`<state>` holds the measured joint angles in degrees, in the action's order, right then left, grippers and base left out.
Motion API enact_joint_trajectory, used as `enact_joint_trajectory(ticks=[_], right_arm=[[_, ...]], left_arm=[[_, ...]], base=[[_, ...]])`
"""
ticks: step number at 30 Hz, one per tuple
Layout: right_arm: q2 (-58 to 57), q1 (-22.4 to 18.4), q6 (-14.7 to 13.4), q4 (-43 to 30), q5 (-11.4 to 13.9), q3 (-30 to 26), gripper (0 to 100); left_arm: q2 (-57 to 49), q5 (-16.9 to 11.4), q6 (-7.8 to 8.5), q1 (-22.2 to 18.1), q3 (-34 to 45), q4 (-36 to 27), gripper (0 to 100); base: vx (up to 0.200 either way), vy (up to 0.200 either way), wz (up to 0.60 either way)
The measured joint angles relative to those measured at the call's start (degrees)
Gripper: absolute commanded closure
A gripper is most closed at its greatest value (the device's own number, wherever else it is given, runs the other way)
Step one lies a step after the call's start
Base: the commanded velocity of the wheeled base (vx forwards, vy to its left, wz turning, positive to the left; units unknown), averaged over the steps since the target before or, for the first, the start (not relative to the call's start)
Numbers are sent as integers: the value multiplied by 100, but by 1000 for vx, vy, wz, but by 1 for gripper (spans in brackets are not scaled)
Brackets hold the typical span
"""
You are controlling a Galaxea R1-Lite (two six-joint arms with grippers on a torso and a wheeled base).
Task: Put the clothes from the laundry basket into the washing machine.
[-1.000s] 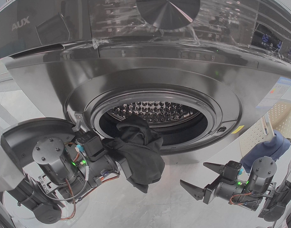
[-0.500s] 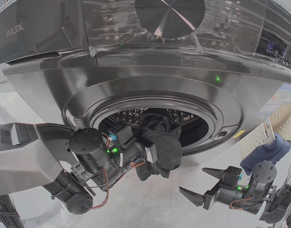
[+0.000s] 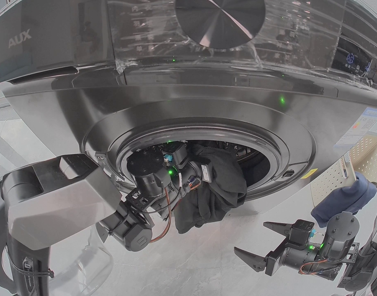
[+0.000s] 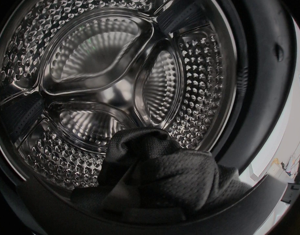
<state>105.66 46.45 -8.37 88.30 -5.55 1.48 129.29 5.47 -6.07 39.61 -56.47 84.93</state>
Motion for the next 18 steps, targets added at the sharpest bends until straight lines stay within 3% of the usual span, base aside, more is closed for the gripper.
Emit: enact_joint_trajectory(ticks=[18], right_arm=[[22, 73, -11, 0, 2, -7, 0]], left_arm=[[850, 243, 5, -419, -2247, -1211, 100]], base=[[0, 0, 0]])
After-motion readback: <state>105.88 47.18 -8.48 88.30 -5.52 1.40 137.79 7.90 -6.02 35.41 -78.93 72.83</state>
